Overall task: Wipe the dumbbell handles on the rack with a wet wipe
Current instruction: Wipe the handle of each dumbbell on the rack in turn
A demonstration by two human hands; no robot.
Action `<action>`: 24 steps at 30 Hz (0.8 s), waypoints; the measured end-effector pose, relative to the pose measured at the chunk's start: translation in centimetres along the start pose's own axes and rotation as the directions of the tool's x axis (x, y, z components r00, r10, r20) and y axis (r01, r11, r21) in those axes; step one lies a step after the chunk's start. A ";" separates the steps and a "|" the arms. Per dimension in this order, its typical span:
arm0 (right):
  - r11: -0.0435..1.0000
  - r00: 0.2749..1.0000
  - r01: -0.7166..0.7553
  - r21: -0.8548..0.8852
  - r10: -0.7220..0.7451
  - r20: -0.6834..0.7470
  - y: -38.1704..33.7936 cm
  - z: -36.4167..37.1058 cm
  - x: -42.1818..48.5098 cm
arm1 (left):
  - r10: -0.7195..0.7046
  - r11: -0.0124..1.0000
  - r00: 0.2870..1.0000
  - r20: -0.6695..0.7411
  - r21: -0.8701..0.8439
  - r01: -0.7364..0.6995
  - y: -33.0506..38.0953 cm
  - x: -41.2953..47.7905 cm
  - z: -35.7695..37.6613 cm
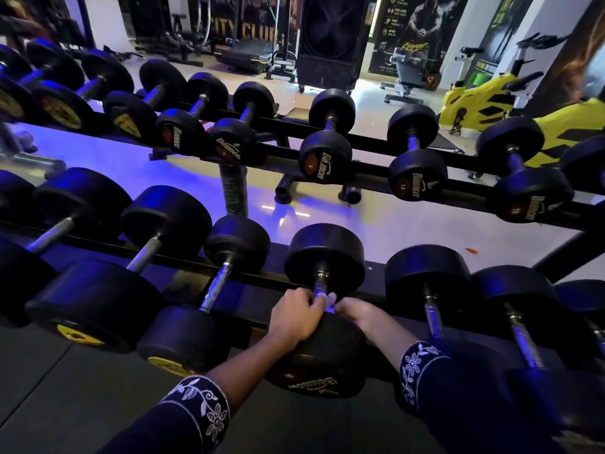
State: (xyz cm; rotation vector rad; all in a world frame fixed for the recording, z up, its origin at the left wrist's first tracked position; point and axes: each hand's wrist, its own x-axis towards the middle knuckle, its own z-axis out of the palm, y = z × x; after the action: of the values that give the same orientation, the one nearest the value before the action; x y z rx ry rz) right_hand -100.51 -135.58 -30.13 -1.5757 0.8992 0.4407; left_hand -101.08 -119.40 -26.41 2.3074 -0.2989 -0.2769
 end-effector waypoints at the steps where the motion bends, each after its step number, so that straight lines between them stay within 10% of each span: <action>1: 0.999 1.000 0.021 0.038 -0.020 -0.011 -0.2 0.0 0.2 | 0.001 1.000 1.000 0.002 -0.001 -0.001 0.0 0.0 0.0; 18: 0.950 0.997 0.006 0.312 0.017 -0.070 -3.4 1.8 1.3 | 0.029 0.999 1.000 -0.005 0.046 -0.028 0.2 0.1 -0.1; 24: 0.998 1.000 -0.006 0.060 0.004 0.029 -1.7 1.7 -0.1 | 0.289 0.928 0.957 0.006 0.242 -0.282 -0.6 -0.6 0.3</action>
State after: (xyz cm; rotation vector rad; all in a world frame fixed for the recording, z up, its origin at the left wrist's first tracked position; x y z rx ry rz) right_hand -98.97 -133.92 -29.32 -1.5093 0.8866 0.4350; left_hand -101.66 -118.99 -27.00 2.4613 -0.6799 -0.0603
